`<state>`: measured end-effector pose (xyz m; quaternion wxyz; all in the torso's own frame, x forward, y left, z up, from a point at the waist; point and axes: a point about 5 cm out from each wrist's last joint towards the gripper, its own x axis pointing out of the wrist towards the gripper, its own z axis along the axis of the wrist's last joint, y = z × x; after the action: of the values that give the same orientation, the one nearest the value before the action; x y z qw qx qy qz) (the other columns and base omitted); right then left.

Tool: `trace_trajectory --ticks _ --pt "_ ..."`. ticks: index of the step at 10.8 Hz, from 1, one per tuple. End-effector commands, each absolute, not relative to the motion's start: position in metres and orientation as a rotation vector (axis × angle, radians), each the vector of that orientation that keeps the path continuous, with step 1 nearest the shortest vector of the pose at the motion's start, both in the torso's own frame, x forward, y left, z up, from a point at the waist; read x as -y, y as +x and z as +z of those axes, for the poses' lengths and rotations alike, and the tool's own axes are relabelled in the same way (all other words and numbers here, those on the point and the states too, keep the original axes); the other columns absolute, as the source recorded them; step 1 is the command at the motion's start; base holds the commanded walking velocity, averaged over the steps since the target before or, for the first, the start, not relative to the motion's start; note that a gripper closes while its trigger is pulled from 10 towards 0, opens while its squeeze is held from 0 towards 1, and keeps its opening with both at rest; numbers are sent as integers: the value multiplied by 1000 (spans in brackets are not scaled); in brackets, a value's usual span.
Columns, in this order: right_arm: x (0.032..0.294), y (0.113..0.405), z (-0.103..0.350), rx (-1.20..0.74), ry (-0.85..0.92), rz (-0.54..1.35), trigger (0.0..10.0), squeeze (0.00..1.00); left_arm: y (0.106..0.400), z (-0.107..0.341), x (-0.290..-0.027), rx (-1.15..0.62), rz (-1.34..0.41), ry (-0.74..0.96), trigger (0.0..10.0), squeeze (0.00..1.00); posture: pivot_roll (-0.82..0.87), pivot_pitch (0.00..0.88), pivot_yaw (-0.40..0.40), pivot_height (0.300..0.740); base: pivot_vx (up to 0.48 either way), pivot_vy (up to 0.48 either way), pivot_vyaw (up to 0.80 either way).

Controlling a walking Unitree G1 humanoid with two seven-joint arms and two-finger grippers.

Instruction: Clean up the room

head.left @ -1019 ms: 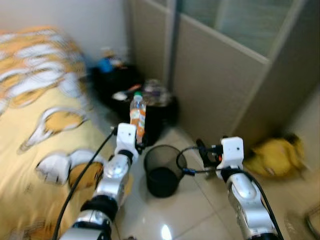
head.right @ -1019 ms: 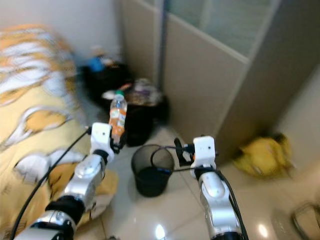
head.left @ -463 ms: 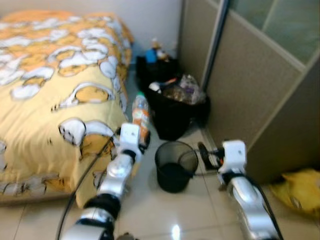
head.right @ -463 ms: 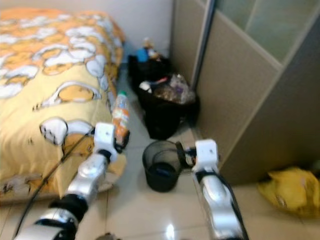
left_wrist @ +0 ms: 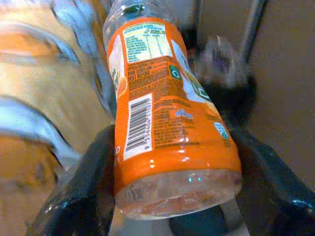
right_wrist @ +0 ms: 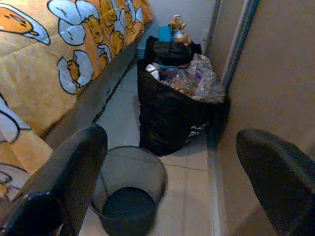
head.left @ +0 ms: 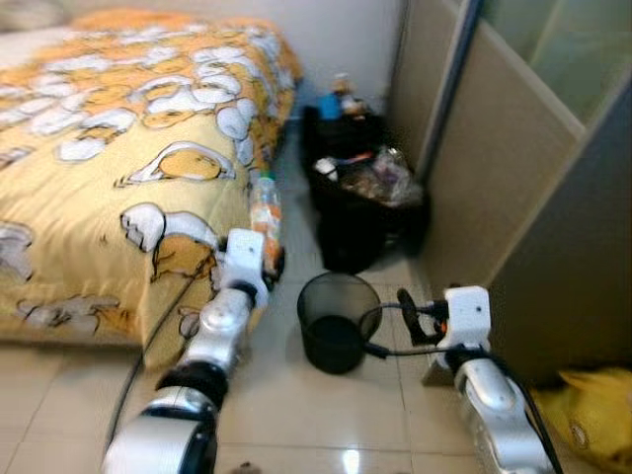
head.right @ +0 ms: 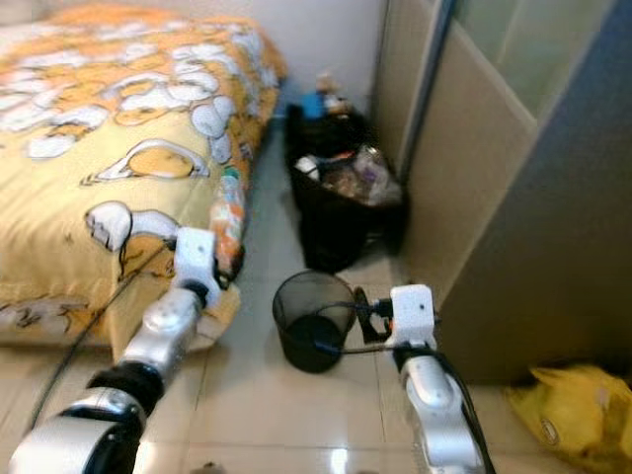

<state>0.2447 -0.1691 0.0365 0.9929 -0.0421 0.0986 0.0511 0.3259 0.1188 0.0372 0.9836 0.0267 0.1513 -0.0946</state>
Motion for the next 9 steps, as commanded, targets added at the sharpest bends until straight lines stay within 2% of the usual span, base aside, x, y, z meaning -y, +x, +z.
trace_trajectory --ticks 1,2,5,9 --pt "168 248 45 -149 -93 101 10000 0 333 47 -112 -284 -241 72 10000 0 -135 0 44 736 0 0 0" --pt "170 247 46 -148 -98 82 10000 0 332 53 -100 -226 -348 62 10000 0 -137 0 48 736 0 0 0" --pt "172 245 44 -156 -85 67 10000 0 329 47 -95 -255 -369 6 10000 0 -145 0 58 736 480 0 0" --pt "172 243 41 -167 -84 68 10000 0 318 38 -74 -278 -458 24 10000 0 -156 0 63 736 480 0 0"
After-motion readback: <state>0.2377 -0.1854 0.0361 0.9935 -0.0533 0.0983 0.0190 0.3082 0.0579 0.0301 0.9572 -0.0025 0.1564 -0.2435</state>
